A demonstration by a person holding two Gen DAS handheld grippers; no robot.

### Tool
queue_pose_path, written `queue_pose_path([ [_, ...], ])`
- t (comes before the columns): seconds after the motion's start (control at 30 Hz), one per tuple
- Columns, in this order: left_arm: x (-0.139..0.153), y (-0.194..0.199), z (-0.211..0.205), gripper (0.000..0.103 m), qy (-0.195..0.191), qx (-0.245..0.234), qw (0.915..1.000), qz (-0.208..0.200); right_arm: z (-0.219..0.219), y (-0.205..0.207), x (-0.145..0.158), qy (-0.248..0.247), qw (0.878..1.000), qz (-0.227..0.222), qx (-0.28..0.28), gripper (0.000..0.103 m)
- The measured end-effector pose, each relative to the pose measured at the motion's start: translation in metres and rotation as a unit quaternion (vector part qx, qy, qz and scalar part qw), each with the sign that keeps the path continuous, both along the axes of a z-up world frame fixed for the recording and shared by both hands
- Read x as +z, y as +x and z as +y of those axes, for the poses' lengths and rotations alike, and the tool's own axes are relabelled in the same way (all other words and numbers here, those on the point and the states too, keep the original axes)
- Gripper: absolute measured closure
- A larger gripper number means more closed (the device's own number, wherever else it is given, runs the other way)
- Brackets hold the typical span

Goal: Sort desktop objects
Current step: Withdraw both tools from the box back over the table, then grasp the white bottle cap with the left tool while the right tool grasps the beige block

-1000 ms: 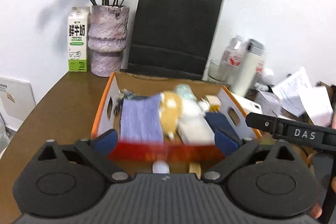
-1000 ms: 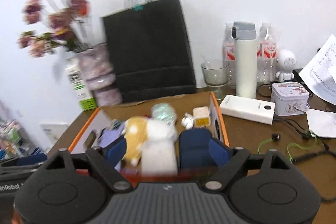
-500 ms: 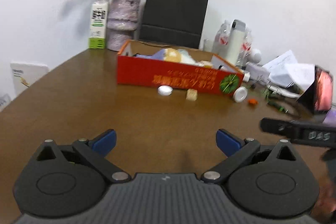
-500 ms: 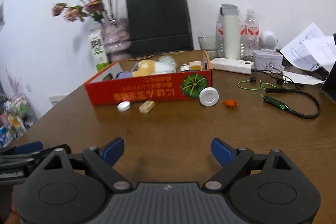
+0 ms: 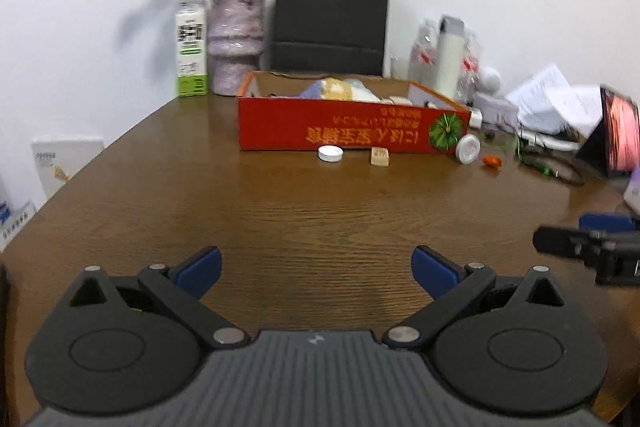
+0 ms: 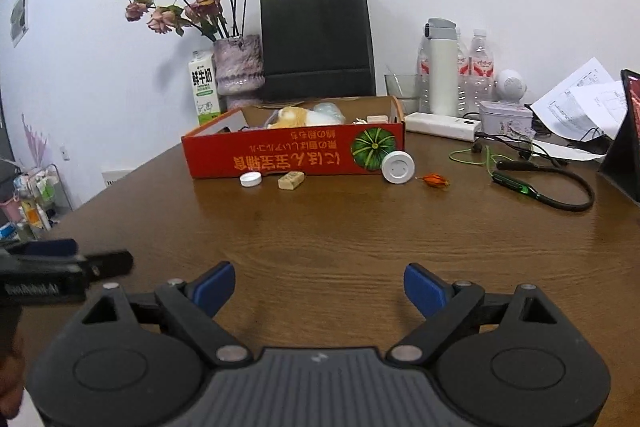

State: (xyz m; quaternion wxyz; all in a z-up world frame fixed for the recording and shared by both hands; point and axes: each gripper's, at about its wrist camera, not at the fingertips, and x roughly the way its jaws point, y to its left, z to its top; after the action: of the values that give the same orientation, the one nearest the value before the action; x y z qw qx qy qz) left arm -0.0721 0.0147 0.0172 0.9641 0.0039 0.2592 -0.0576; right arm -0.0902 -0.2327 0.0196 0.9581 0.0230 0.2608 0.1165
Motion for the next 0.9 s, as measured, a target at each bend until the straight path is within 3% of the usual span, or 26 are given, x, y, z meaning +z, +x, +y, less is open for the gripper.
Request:
queue_pose_path([
  [0.07,0.0,0.016,-0.001,0.002,0.021,-0.014,0.9997,-0.002,0.006,0.021,-0.004,-0.014,1.0,0.017,0.008,0.018],
  [0.1,0.001,0.027,-0.001,0.007,0.024,-0.015,0.9996,-0.003,0.009,0.035,-0.005,-0.014,0.999,0.028,0.014,0.027],
  [0.2,0.005,0.065,0.001,0.012,0.01,-0.034,0.9994,-0.005,0.02,0.078,-0.003,0.013,0.998,0.048,0.039,0.04],
  [0.33,-0.002,0.121,0.003,0.022,0.023,-0.069,0.9972,0.013,0.04,0.147,-0.008,0.033,0.996,0.068,0.056,0.046],
  [0.4,-0.005,0.146,0.004,0.036,0.028,-0.066,0.9971,0.026,0.053,0.182,-0.013,0.035,0.994,0.087,0.052,0.05],
  [0.5,-0.007,0.173,0.003,0.036,0.023,-0.061,0.9976,0.026,0.067,0.22,-0.02,0.034,0.993,0.103,0.044,0.051],
  [0.57,-0.009,0.186,0.0,0.035,0.021,-0.069,0.9967,0.037,0.074,0.23,-0.025,0.027,0.994,0.094,0.041,0.057],
  [0.63,-0.011,0.194,-0.006,0.032,0.028,-0.083,0.9955,0.037,0.075,0.232,-0.027,0.012,0.995,0.088,0.037,0.075],
  [0.67,-0.012,0.199,-0.011,0.032,0.036,-0.085,0.995,0.038,0.071,0.232,-0.027,0.016,0.995,0.09,0.038,0.079],
  [0.8,-0.021,0.215,-0.027,0.033,0.047,-0.096,0.9927,0.057,0.049,0.222,-0.025,0.004,0.996,0.087,0.025,0.08],
  [0.9,-0.02,0.224,-0.028,0.037,0.026,-0.074,0.9953,0.057,0.025,0.213,-0.025,0.036,0.995,0.092,0.021,0.08],
])
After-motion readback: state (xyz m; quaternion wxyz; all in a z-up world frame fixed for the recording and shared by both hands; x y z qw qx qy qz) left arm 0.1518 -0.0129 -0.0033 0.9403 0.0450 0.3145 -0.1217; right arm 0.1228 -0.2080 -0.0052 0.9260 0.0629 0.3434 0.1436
